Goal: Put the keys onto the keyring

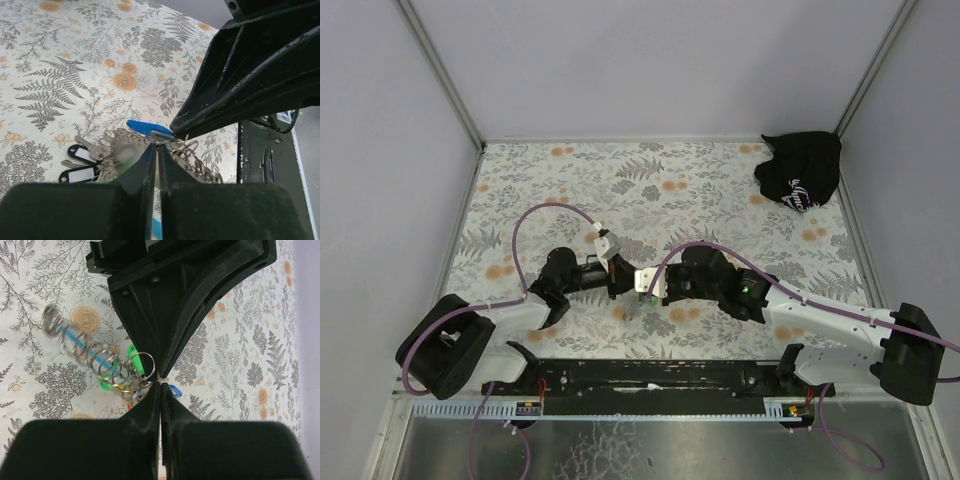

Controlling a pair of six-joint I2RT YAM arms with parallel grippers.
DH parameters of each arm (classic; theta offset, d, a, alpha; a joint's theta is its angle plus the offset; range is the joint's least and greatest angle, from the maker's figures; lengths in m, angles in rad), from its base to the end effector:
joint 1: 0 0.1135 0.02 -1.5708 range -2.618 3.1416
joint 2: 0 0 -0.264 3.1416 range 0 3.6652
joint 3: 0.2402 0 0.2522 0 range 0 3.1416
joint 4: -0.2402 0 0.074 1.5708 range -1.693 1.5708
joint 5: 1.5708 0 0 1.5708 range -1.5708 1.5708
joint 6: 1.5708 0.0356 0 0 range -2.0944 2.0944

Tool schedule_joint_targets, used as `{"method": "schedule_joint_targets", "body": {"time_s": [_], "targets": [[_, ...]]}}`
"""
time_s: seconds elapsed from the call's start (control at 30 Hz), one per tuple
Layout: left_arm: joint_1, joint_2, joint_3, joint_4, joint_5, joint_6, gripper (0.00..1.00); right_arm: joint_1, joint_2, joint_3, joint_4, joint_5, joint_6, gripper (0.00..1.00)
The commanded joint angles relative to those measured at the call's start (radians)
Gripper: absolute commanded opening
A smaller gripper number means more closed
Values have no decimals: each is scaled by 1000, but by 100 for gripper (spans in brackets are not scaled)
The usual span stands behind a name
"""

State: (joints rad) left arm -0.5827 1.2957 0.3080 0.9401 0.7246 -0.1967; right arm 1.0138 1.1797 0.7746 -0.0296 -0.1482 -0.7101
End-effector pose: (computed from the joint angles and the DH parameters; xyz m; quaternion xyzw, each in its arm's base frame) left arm 0.1822 -0.1484 0.1913 0.3698 0.6173 -0.4824 0.4994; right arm 0.1368 0.2296 0.2702 -0.6641 0.5170 0.1428 0.5209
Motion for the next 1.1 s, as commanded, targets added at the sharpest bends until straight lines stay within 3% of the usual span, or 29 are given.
{"method": "schedule_joint_targets", "body": {"time_s": [0.0, 0.23, 0.7, 0.93, 1.07], "targets": [[-3, 2, 26, 84, 43, -13, 0, 8, -7, 48, 28, 4, -1, 0], [-3, -28, -29, 156, -145, -139, 0, 8, -29, -2, 48, 65, 28, 0], [-43, -47, -106, 296, -438, -420, 0, 25, -15, -76, 120, 12, 97, 0], [-118, -4, -125, 362, -532, -453, 0, 31, 0, -102, 200, 50, 93, 0], [-114, -56, -109, 234, -530, -361, 2, 32, -28, -100, 196, 94, 73, 0]]}}
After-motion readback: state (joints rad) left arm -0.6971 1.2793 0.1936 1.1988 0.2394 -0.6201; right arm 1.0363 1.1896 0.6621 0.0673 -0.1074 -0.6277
